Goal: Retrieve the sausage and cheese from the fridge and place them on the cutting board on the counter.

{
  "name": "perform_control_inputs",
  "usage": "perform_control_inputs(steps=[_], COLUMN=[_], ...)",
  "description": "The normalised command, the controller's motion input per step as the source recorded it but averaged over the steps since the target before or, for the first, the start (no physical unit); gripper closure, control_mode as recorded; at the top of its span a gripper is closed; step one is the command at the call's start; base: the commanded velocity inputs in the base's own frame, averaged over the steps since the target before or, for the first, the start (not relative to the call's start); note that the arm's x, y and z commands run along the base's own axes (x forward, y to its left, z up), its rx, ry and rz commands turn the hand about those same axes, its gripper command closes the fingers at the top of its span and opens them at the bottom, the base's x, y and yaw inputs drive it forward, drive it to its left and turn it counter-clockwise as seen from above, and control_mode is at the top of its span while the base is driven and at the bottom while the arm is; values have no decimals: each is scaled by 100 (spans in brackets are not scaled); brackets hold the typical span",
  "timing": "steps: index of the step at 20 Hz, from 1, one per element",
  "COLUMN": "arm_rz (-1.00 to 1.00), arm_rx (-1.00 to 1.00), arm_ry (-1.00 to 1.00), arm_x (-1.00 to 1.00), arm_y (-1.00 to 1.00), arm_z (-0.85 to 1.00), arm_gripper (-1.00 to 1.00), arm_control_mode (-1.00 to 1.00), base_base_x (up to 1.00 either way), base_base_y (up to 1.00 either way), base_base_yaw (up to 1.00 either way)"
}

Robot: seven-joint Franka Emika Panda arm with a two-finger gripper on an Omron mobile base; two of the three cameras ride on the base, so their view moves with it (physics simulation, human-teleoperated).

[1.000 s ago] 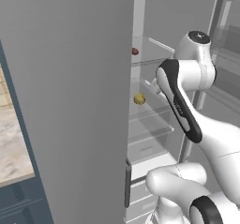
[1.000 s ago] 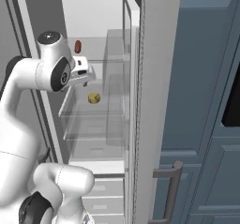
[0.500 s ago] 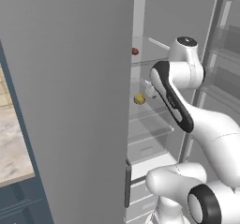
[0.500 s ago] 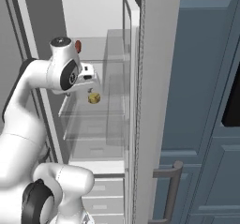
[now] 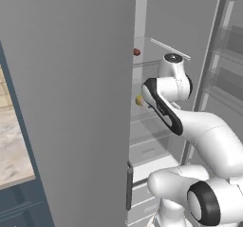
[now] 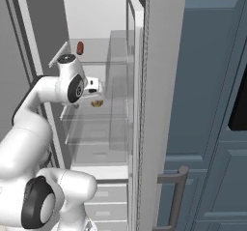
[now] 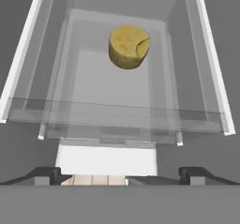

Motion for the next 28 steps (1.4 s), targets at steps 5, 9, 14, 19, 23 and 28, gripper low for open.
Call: perform_control_inputs(steps=[5,9,14,19,23,28], arm_rz=[0,-2,-3,-3,-3,-4], arm_rx=[16,11,7,0,0,0], arm_ry=[-1,-4,-5,0,0,1], arm_x=[27,30,34,29,42,53], arm_y=[0,0,0,0,5,11], arm_z=[-25,-15,-13,-21,-8,-17], arm_gripper=[-100,-100,-100,-100,-100,-100], arm_control_mode=[-100,-100,-100,-100,-100,-100], base_base_x=[0,0,0,0,0,0], base_base_y=[0,0,0,0,0,0], base_base_yaw=[0,0,0,0,0,0])
